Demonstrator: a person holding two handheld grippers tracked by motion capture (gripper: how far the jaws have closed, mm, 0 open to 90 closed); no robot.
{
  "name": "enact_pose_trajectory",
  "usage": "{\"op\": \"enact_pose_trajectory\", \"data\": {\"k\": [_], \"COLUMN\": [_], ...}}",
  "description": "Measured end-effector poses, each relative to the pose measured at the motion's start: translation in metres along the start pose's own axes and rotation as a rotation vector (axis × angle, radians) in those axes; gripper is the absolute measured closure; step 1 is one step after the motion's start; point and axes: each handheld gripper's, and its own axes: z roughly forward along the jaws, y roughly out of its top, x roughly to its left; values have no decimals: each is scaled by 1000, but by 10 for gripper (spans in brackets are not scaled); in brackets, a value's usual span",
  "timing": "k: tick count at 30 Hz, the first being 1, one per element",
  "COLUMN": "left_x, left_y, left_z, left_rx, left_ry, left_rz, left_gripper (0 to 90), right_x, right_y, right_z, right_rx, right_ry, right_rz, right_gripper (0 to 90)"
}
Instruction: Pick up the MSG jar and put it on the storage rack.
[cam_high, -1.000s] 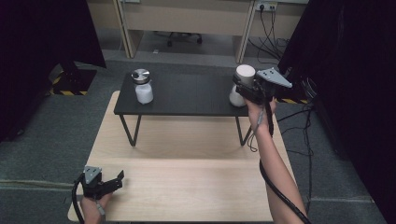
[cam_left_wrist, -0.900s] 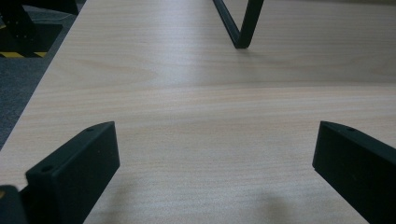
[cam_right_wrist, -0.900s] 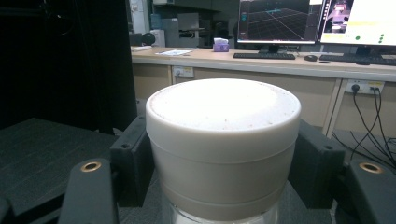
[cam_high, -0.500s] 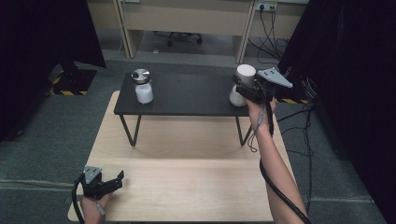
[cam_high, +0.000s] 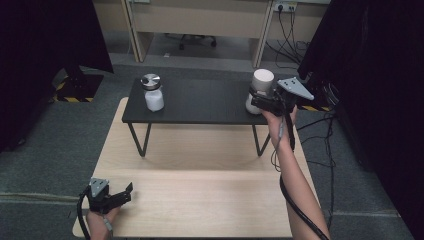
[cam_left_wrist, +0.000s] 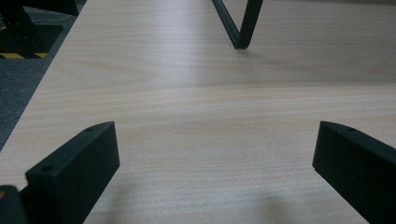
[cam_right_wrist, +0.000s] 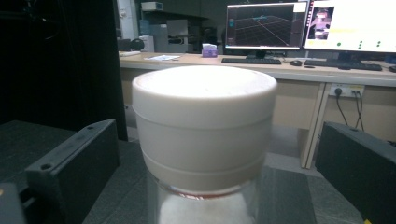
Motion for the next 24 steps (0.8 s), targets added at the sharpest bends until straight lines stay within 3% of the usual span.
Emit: {"op": "enact_pose_trajectory", "data": {"k": [15, 24], "left_x": [1, -1], "left_y": [-1, 0], "left_z": [-1, 0], "left_rx": [-4, 0], "left_ry": [-8, -2], "left_rz": [4, 4], "left_gripper": [0, 0], "right_x": [3, 6], "right_y": [-9, -25], "right_z": [-21, -37], "right_rx": [9, 29], "right_ry": [-31, -56], "right_rz": [-12, -25], "right_gripper": [3, 2]}}
